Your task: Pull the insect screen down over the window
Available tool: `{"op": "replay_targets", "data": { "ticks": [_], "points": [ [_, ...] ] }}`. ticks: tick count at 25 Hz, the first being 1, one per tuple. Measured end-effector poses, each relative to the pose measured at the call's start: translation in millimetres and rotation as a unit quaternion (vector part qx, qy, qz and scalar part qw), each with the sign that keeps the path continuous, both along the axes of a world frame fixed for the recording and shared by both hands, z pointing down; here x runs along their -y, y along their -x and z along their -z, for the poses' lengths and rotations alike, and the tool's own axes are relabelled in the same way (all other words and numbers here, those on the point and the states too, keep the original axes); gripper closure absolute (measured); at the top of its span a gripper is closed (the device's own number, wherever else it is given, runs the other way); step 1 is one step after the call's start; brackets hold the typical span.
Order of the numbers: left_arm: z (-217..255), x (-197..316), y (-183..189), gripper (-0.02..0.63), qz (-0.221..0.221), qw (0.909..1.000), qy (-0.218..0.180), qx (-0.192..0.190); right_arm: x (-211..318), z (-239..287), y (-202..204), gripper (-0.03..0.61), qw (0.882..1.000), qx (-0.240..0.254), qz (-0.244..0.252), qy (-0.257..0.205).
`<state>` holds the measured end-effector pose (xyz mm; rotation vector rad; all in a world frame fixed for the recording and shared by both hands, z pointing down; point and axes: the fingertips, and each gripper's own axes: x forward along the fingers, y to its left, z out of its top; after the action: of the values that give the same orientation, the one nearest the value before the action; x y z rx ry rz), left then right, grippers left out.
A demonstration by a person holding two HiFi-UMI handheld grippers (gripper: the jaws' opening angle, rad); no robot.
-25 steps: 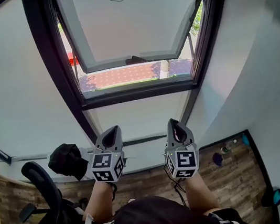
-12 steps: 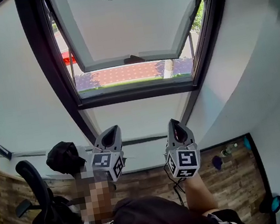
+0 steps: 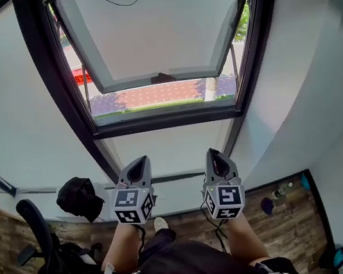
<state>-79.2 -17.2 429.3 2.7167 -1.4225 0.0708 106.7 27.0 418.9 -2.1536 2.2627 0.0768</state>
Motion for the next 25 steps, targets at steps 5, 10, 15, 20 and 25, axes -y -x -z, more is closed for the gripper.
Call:
{"op": "replay_targets", "data": {
  "ticks": [5,10,15,20,25],
  "points": [
    [-7,23,-18,0.601,-0.013,0.9999,0.007,-0.004,12,-4,-8,0.575,1.0,0.0,-0.006,0.001],
    [-9,49,-44,0.601,-0.035,0.9994,0.0,0.006,35,-8,-32,0.575,1.0,0.006,-0.024,0.002],
    [-8,84,-49,0.601,-0.039,0.9992,0.002,0.008,69,-9,-39,0.575,0.999,0.015,-0.027,0.008],
    [-6,128,-41,0.601,-0.035,0.9994,0.002,0.008,112,-8,-34,0.574,1.0,0.014,-0.026,0.01],
    [-4,174,-27,0.601,-0.032,0.9994,0.001,0.008,158,-2,-27,0.574,0.999,0.013,-0.031,0.009]
  ]
}}
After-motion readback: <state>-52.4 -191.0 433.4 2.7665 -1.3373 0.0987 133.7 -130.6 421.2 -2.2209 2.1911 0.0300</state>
